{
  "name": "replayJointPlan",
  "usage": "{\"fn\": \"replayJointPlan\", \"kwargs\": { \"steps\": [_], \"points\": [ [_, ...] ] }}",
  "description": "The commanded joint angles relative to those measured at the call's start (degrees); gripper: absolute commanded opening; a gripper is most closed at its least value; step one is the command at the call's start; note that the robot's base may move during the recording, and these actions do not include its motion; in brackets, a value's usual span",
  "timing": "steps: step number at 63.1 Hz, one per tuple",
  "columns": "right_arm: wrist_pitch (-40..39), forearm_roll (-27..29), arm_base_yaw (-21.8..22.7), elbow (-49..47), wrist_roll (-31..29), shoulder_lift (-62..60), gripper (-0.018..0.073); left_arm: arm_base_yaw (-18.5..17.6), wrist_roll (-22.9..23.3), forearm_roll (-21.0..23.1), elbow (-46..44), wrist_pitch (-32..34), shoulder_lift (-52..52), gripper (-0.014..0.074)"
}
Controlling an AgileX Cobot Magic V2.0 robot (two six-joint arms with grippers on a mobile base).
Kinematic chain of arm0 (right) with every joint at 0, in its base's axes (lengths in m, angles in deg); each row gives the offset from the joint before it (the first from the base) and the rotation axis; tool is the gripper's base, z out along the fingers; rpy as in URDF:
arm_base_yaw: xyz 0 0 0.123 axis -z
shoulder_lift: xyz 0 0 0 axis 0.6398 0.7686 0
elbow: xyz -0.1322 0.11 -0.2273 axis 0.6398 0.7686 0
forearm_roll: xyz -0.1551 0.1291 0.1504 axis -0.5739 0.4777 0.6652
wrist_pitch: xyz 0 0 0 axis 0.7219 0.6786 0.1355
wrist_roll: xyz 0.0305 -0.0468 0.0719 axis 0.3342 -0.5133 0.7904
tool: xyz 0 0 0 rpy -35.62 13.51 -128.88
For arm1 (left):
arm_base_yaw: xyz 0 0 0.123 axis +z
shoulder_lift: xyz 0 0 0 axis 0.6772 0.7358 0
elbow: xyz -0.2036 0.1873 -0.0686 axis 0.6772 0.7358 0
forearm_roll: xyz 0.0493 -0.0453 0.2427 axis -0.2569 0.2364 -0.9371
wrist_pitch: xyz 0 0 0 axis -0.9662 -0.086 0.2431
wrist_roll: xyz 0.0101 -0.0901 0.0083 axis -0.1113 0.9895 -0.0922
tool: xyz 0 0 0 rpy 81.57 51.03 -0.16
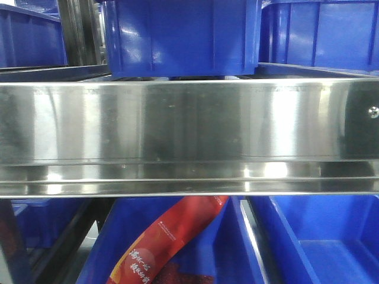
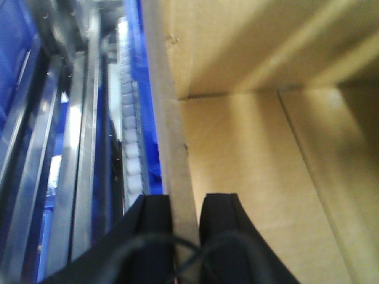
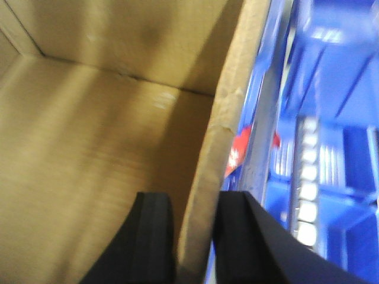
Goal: Grab carton from right shelf to conveyor
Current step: 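Lift the carton off the shelf with both grippers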
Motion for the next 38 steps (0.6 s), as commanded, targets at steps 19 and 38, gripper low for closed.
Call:
{"fn": "replayJointPlan", "kwargs": {
  "steps": [19,38],
  "points": [
    [-1.4,0.9,-0.3,15.3,-1.2,-9.4,-0.0064,-4.3,1.5,0.9,19.5,1.6,-11.6,-0.0010],
    [-1.4,1.2,-0.3,21.9,-1.2,-12.1,-0.0064,-5.0,1.6,0.6,23.2,1.6,-13.4,-0.0010]
  ]
}}
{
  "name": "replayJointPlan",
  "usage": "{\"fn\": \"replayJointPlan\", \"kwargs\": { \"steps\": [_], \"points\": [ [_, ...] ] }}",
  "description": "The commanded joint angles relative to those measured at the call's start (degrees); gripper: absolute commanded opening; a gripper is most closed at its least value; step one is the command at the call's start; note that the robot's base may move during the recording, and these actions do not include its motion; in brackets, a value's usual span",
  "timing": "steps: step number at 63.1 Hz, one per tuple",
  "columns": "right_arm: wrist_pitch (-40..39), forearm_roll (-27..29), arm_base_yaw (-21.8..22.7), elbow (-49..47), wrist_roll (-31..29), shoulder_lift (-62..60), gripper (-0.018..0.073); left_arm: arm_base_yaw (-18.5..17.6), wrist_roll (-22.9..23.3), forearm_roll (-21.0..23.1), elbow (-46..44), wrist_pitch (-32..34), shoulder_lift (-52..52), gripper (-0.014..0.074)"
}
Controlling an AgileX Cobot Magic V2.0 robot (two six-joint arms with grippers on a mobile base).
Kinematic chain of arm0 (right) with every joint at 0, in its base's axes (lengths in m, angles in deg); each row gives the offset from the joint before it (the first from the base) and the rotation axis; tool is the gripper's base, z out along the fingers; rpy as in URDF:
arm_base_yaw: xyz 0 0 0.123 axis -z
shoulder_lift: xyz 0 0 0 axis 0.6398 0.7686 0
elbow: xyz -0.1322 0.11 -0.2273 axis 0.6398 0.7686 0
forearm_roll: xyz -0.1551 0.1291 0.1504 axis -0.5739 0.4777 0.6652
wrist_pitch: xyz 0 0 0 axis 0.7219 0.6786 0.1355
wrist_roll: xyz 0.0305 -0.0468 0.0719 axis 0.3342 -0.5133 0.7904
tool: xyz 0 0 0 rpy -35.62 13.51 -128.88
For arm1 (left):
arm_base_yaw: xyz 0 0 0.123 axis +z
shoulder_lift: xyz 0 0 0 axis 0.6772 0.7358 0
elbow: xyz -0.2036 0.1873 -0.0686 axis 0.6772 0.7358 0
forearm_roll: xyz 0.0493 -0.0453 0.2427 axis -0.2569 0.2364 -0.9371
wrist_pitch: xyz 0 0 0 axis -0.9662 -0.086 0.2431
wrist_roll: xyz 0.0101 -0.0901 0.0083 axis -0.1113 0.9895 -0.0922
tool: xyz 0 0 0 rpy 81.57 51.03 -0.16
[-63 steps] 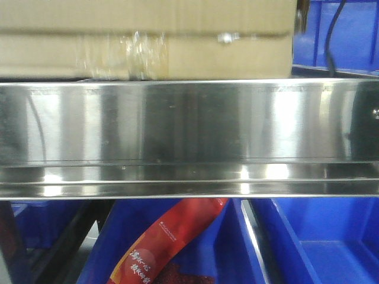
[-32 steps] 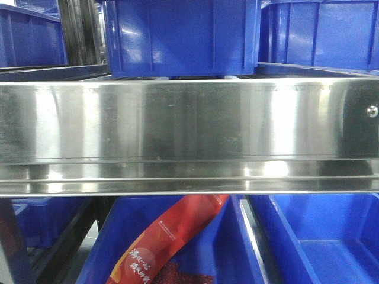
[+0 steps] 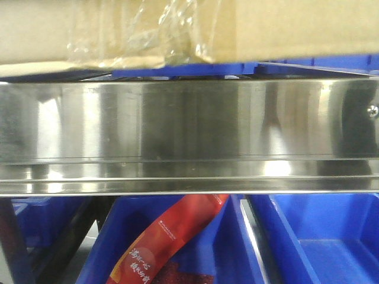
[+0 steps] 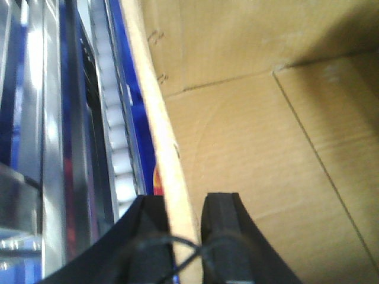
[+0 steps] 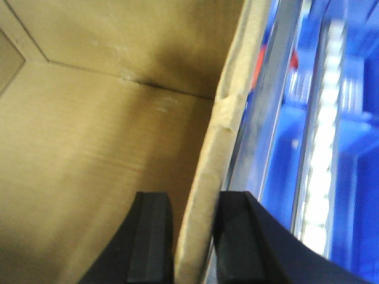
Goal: Grab carton from right shelf to conveyor
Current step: 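Lift the carton off the shelf with both grippers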
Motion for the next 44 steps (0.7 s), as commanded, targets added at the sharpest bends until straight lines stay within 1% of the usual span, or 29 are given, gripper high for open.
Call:
{"fn": "replayJointPlan", "kwargs": {
  "steps": [1,8,44],
  "points": [
    [-2.5,-0.9,0.3,0.2,-1.3,-1.2,-0.0064,-0.3,-0.8,-0.2,-0.2,1.4,-1.1,-0.0010],
    [-2.5,-0.6,0.3,0.2,-1.3,-1.2,-0.0064,-0.3,-0.1,0.0,-0.2,1.7,-1.1,-0.0010],
    [-2.5,-0.6,0.3,0.2,-1.3,-1.2,-0.0064,-0.3,-0.1,-0.2,-0.2,2.2,-1.1,-0.0010]
  ]
}}
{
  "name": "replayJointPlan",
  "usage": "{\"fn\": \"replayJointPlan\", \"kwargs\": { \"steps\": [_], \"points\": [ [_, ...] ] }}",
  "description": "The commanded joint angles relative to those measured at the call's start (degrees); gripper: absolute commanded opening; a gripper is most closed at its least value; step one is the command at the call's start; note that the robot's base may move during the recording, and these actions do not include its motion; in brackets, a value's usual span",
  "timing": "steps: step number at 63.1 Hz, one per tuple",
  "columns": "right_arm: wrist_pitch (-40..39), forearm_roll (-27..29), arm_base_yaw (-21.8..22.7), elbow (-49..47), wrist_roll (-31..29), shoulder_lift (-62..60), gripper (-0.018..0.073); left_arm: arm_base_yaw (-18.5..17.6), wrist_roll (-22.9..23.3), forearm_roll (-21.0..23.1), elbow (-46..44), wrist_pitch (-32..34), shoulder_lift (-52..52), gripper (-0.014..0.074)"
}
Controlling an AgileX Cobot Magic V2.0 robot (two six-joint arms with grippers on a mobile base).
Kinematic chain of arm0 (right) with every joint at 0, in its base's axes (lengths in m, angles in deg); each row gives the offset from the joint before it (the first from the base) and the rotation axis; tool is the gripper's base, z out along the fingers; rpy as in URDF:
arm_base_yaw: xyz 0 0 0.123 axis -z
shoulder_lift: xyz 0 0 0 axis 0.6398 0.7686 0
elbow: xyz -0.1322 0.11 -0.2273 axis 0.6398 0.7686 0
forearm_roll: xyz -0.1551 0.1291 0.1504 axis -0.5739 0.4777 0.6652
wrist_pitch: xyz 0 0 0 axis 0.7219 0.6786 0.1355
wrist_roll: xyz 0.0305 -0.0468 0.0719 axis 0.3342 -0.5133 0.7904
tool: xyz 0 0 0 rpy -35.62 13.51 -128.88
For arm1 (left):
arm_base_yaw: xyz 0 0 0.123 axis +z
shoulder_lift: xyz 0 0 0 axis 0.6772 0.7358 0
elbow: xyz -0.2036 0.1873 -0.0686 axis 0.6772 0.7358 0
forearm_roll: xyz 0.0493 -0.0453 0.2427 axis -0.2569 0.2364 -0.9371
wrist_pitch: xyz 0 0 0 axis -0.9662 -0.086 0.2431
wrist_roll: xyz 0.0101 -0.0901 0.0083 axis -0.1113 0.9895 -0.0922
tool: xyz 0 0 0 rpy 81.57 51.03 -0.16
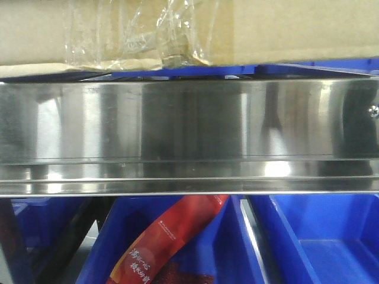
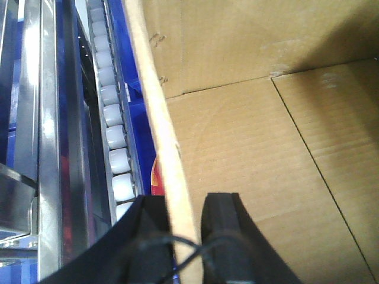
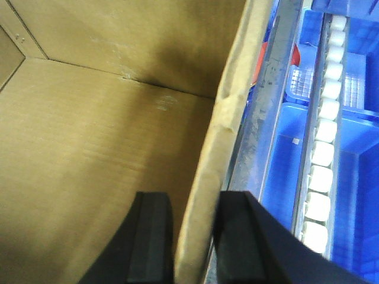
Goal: Grab carton from right shelf to conveyor
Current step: 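Lift the carton off the shelf with both grippers, then hold the carton with both grippers and back away from the shelf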
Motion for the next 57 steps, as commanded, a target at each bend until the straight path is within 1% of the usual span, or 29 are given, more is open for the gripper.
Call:
{"fn": "replayJointPlan", "kwargs": {
  "steps": [1,57],
  "points": [
    [-2.0,-0.8,0.3,0.0,-1.4,-1.1,-0.0064,-0.3,-0.7,-0.3,-0.2,1.8,-1.1,-0.0010],
    [-2.2,-0.8,0.3,0.0,-1.4,-1.1,-0.0064,-0.3,-0.7,-0.3,-0.2,1.8,-1.1,-0.0010]
  ]
}}
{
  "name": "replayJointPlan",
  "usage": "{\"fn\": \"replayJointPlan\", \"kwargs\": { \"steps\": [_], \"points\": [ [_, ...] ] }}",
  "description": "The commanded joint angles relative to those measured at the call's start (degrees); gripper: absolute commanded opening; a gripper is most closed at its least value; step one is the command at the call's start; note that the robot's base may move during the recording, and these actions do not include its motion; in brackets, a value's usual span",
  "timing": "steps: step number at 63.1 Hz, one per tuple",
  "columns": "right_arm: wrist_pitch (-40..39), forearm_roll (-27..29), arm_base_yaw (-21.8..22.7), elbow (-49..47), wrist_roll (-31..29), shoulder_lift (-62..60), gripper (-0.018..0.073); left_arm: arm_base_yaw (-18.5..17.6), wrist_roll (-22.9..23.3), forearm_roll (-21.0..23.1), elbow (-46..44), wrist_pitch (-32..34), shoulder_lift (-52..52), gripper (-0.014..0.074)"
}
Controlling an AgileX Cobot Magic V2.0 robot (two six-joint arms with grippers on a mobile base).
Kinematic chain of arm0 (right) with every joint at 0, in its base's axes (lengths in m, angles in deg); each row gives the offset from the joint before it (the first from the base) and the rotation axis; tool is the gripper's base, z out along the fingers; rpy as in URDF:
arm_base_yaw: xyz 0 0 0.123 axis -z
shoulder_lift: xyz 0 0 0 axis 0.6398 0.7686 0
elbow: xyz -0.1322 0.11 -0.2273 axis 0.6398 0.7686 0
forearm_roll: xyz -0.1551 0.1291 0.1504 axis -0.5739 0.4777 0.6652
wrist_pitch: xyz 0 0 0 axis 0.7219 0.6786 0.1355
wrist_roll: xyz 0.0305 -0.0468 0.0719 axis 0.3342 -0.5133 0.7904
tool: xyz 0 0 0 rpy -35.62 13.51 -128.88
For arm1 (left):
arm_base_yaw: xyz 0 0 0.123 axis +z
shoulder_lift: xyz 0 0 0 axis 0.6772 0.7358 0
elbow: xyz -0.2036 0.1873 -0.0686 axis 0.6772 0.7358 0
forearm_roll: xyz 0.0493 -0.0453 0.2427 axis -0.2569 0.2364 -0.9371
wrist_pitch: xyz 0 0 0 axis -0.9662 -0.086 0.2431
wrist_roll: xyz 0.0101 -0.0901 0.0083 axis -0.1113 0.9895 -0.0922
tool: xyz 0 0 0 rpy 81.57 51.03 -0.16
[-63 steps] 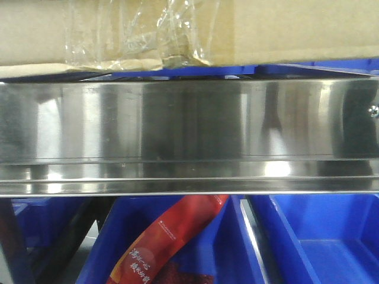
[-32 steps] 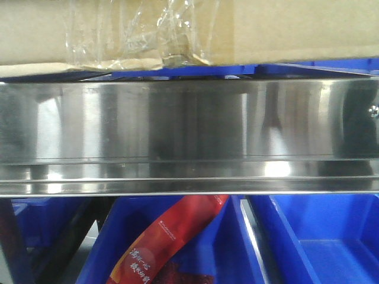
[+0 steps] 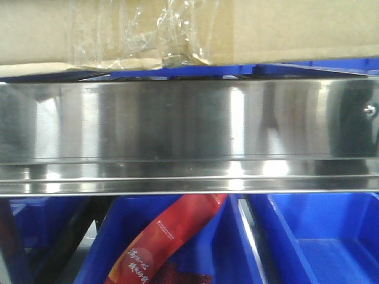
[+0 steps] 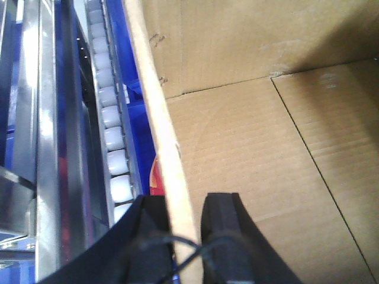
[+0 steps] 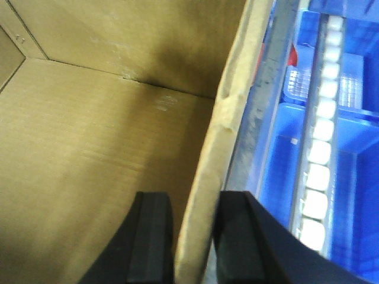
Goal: Grab carton from right shelf to conveyor
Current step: 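Hold the carton with both grippers and back away from the shelf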
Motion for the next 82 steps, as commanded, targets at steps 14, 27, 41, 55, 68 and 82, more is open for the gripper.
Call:
{"fn": "replayJointPlan", "kwargs": {
  "steps": [14,27,41,55,68,82],
  "points": [
    [-2.0,-0.8,0.3,0.0,-1.4,-1.0,-0.0064,-0.3,-0.7,-0.2,-0.2,1.7,-1.1,-0.0010],
    [-2.0,-0.8,0.3,0.0,-1.4,-1.0,-0.0064,-0.3,-0.7,-0.2,-0.2,1.7,-1.1,-0.0010],
    [-2.0,-0.8,0.3,0.0,-1.4,-1.0,-0.0064,-0.3,-0.7,-0.2,-0.2,1.7,-1.1,-0.0010],
    [-2.0,-0.8,0.3,0.0,-1.4,-1.0,-0.0064,-0.3,-0.7,-0.2,-0.2,1.7,-1.1,-0.0010],
    [-2.0,-0.8,0.3,0.0,-1.4,-1.0,-0.0064,-0.3,-0.7,-0.2,-0.2,1.7,-1.1,-0.0010],
    [-2.0,-0.8,0.3,0.0,-1.4,-1.0,-0.0064,-0.3,-0.7,-0.2,-0.2,1.7,-1.1,-0.0010]
  ]
}}
